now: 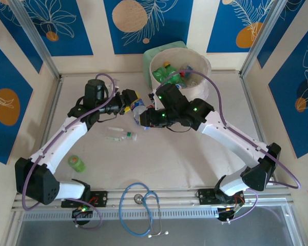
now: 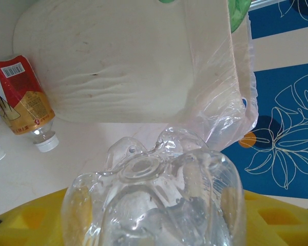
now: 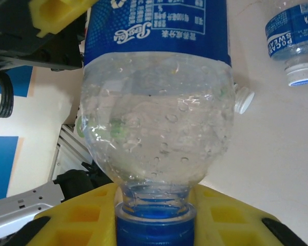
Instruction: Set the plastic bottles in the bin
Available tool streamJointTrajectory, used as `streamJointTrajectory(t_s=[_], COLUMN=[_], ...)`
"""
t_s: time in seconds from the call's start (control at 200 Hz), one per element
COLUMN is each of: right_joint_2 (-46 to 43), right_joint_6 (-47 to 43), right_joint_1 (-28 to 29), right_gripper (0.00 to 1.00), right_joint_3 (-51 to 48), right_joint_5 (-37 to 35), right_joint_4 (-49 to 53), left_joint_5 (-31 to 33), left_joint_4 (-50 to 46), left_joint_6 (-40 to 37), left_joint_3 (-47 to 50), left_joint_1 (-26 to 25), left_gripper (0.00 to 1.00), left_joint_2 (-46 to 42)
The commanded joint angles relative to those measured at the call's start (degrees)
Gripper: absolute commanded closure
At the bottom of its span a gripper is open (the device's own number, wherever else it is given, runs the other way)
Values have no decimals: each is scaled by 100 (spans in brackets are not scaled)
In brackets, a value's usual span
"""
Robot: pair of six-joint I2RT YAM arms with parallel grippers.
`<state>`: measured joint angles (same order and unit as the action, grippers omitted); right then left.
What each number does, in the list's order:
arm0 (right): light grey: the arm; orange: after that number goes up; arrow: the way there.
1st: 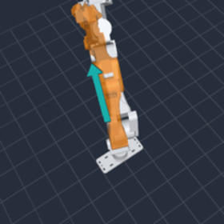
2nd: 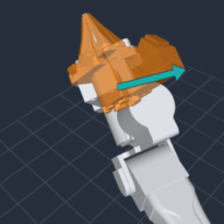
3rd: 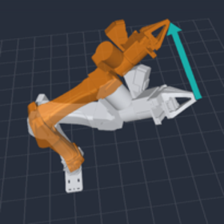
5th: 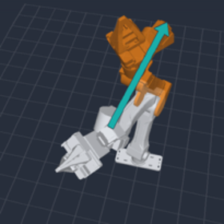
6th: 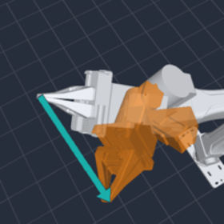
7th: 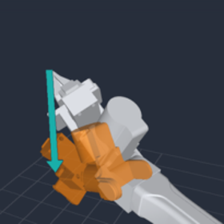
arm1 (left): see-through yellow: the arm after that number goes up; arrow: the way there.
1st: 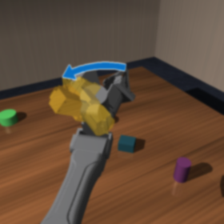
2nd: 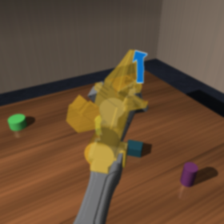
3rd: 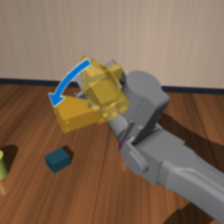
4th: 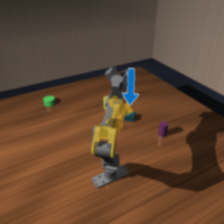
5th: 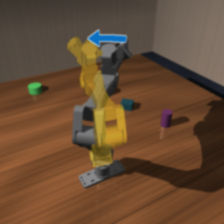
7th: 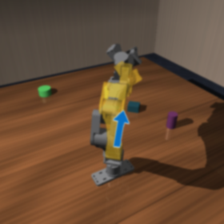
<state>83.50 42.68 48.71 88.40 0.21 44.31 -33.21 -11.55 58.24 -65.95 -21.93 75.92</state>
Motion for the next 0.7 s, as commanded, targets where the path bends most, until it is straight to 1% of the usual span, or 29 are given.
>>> streamJointTrajectory(t_s=[0.0, 0.15, 0.27, 0.335, 0.42, 0.54, 0.615, 0.695], right_joint_2=[34, -1, -44, -74, -176, -346, -404, -426], right_joint_6=[-20, -55, -100, -149, -235, -417, -608, -828], right_joint_1=[7, 18, 17, 18, -73, -407, -700, -1073], right_gripper=[76, 82, 84, 84, 84, 84, 84, 84], right_joint_3=[149, 206, 261, 339, 493, 822, 1130, 1489], right_joint_5=[-2, -60, -153, -283, -337, -347, -398, -536], right_joint_4=[165, 211, 276, 386, 502, 676, 851, 1039], left_joint_5=[-182, -17, 219, 452, 1038, 1761, 1974, 2007], left_joint_4=[236, 256, -8, -340, -989, -1449, -1654, -1715], left_joint_6=[56, -14, -226, -511, -924, -1386, -1545, -1629], left_joint_3=[12, 12, -166, -377, -711, -933, -1015, -977], left_joint_1=[-48, -48, -50, -41, -35, 21, 57, 66], left_gripper=[38, 20, 1, 0, 0, 0, 0, 0], left_joint_2=[-91, -194, -287, -344, -430, -557, -569, -562])
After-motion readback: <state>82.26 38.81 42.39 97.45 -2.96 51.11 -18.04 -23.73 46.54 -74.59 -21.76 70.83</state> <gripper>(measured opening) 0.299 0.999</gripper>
